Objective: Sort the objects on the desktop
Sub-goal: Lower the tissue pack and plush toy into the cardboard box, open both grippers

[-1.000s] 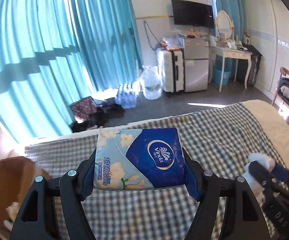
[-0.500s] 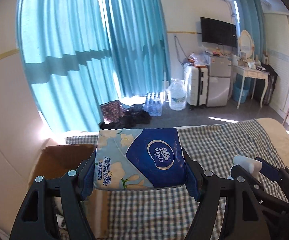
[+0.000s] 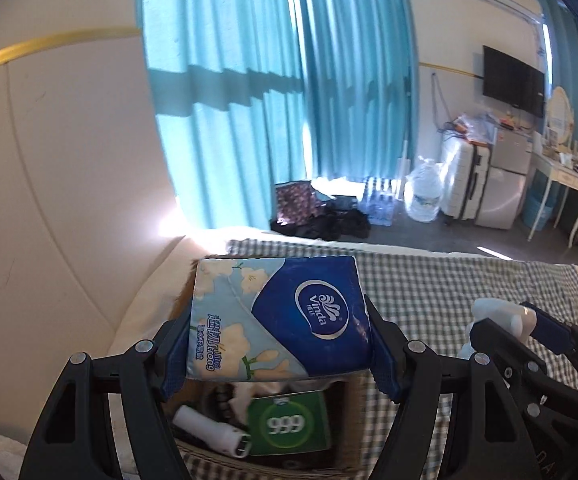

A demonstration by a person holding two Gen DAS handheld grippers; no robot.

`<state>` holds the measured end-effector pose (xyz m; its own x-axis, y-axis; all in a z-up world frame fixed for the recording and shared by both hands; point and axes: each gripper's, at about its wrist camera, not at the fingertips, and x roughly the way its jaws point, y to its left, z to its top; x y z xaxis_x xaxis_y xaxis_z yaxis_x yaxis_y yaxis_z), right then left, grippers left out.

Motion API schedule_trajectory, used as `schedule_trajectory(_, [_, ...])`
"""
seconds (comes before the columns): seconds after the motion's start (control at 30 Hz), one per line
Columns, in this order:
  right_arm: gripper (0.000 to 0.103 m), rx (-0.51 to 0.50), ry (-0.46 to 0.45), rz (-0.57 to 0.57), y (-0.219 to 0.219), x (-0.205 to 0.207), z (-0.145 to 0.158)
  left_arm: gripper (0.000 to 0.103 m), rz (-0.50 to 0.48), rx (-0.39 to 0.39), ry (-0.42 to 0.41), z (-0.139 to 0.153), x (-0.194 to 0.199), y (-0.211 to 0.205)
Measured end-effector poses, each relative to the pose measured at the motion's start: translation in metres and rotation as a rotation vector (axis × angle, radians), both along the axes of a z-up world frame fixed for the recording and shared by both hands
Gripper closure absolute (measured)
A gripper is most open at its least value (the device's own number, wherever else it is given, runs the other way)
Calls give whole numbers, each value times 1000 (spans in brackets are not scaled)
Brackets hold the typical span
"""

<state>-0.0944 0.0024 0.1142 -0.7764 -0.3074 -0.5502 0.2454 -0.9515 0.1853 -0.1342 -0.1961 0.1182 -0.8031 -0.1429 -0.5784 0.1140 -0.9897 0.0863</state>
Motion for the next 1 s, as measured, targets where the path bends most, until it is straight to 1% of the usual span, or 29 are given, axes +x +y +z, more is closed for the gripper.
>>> schedule_trajectory(0.17, [50,-10,-44,70,-49,-25,-14,29,52,32,-51,-26,-9,-38])
schedule_trajectory(0.3, [50,13,-85,87,-73,-40,-33,29,73,70,-91,-49,-15,-58])
schedule_trajectory(0.4, [50,39,-105,90,-84,-49,-46,29,74,81,-103,-62,-17,-65])
schedule_trajectory(0.47, [49,40,-114,83,-88,-54,-52,26,73,96,-107,-67,-18,-68])
schedule_trajectory(0.5, [48,34,-120,79,-88,-56,-55,21,77,114,-114,-69,-19,-71])
schedule_trajectory(0.53, [42,23,-133,72,-86,-59,-58,16,84,140,-125,-72,-21,-76])
schedule_trajectory(0.57, [37,18,-148,56,-83,-62,-60,6,93,166,-135,-74,-24,-81])
schedule_trajectory(0.6, [22,21,-159,32,-77,-64,-61,2,94,190,-138,-75,-25,-85])
schedule_trajectory(0.63, [11,23,-163,0,-72,-67,-61,2,91,205,-135,-75,-25,-87])
schedule_trajectory(0.7, [11,-3,-149,-29,-60,-65,-59,1,82,200,-122,-74,-22,-85])
schedule_trajectory(0.77, [11,-42,-136,-47,-47,-60,-56,0,68,179,-121,-72,-18,-80])
schedule_trajectory(0.83, [10,-57,-123,-78,-36,-52,-52,0,48,158,-122,-71,-12,-71])
schedule_trajectory(0.9, [7,-55,-102,-124,-20,-39,-50,0,35,152,-115,-69,-7,-64])
schedule_trajectory(0.97, [5,-35,-89,-156,-7,-25,-50,0,15,172,-101,-70,5,-55])
schedule_trajectory(1.0, [2,-23,-87,-168,0,-18,-51,0,7,182,-99,-71,9,-52])
